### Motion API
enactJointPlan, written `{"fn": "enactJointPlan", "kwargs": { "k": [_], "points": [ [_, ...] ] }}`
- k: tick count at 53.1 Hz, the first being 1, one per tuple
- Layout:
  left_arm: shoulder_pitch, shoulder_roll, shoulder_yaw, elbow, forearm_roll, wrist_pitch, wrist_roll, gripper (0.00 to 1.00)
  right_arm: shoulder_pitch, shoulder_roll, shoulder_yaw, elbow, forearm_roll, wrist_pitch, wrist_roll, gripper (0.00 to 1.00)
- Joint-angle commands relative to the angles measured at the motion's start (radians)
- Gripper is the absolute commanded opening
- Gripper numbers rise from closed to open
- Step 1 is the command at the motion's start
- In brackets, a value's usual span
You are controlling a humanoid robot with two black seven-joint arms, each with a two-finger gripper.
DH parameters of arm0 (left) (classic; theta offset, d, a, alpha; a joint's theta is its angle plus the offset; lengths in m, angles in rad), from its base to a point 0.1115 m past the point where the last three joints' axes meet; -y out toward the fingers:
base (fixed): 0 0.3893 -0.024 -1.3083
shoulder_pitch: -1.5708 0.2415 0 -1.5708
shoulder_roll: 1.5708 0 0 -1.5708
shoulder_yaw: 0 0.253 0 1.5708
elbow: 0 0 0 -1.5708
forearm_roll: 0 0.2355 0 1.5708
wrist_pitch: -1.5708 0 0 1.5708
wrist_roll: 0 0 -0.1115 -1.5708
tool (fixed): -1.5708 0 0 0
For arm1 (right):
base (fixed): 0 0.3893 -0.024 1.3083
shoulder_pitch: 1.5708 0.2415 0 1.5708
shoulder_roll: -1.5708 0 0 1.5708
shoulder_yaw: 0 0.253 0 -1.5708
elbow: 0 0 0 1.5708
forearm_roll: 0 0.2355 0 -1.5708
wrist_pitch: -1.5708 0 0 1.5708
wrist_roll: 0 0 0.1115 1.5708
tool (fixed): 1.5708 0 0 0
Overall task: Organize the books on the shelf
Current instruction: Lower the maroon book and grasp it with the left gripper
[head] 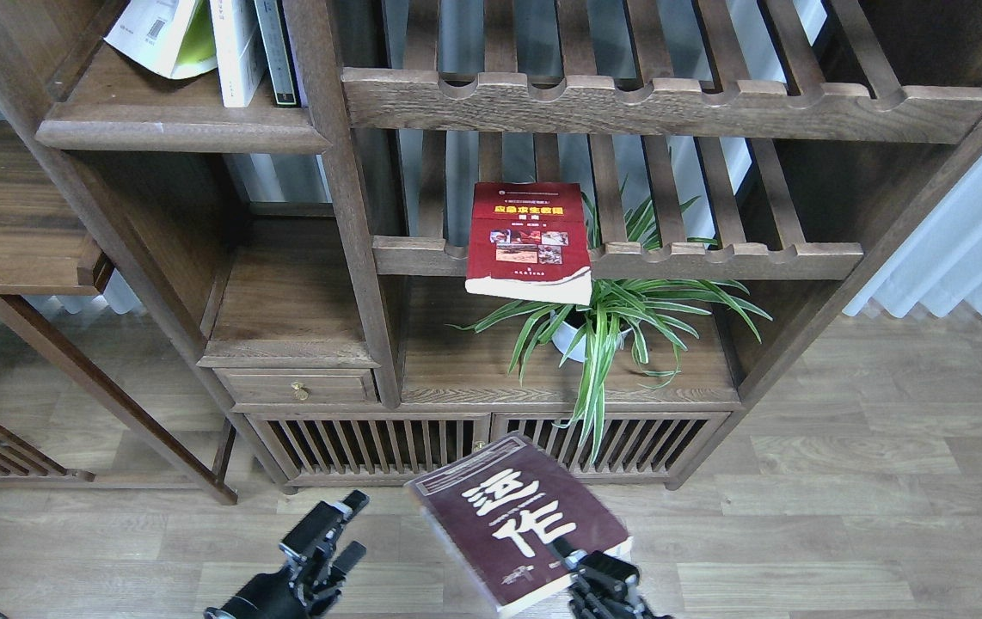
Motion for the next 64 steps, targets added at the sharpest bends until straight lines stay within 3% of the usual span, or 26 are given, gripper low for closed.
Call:
{"fn": "enactJointPlan", "kwargs": {
  "k": [1,12,16,19,21,23,46,49,50,51,53,54,56,64],
  "points": [
    [-0.001,-0.001,0.018,0.005,0.001,0.0,0.001,0.95,-0.026,0.038,-0.017,0.026,-0.015,0.0,-0.001,0.04],
    [-0.013,-0.015,0.027,0.056,0.003,0.0,0.001,0.9,-0.09,0.076,-0.026,0.035,-0.107,0.0,-0.001,0.04],
    [-0.014,-0.034,0.03,0.077,0.001,0.0,0.0,0.77,-0.096,0.073,-0.038,0.037,-0.135,0.0,-0.001,0.04],
    [-0.014,-0.047,0.029,0.088,0.0,0.0,0.001,0.51,-0.096,0.073,-0.038,0.037,-0.136,0.0,-0.001,0.05],
    [-0.013,-0.05,0.026,0.091,-0.004,0.0,-0.002,0.2,-0.098,0.072,-0.037,0.037,-0.136,0.0,-0.001,0.05],
    [-0.013,-0.056,0.026,0.094,-0.007,0.0,-0.002,0.03,-0.098,0.07,-0.038,0.037,-0.136,0.0,-0.001,0.05],
    [-0.031,-0.074,0.029,0.094,0.009,0.0,0.009,0.03,-0.113,0.066,-0.046,0.037,-0.141,0.0,-0.001,0.07],
    [-0.033,-0.068,0.021,0.093,0.009,0.0,0.012,0.03,-0.109,0.067,-0.043,0.037,-0.145,0.0,0.0,0.18],
    [-0.034,-0.064,0.018,0.09,0.009,0.0,0.012,0.02,-0.104,0.07,-0.038,0.035,-0.15,0.0,0.0,0.31],
    [-0.034,-0.062,0.015,0.088,0.009,0.0,0.012,0.02,-0.101,0.07,-0.035,0.034,-0.152,0.0,0.0,0.37],
    [-0.036,-0.039,0.004,0.079,0.009,0.0,0.012,0.02,-0.092,0.067,-0.028,0.032,-0.156,0.0,0.006,0.72],
    [-0.037,-0.03,0.001,0.078,0.009,0.0,0.012,0.02,-0.089,0.067,-0.026,0.031,-0.156,0.0,0.008,0.77],
    [-0.04,0.008,-0.013,0.068,0.009,0.0,0.012,0.02,-0.078,0.063,-0.006,0.034,-0.153,0.0,0.012,0.81],
    [-0.042,0.157,-0.051,0.012,0.018,0.0,0.018,0.02,-0.069,0.058,0.054,0.046,-0.149,0.0,0.016,0.83]
  ]
}}
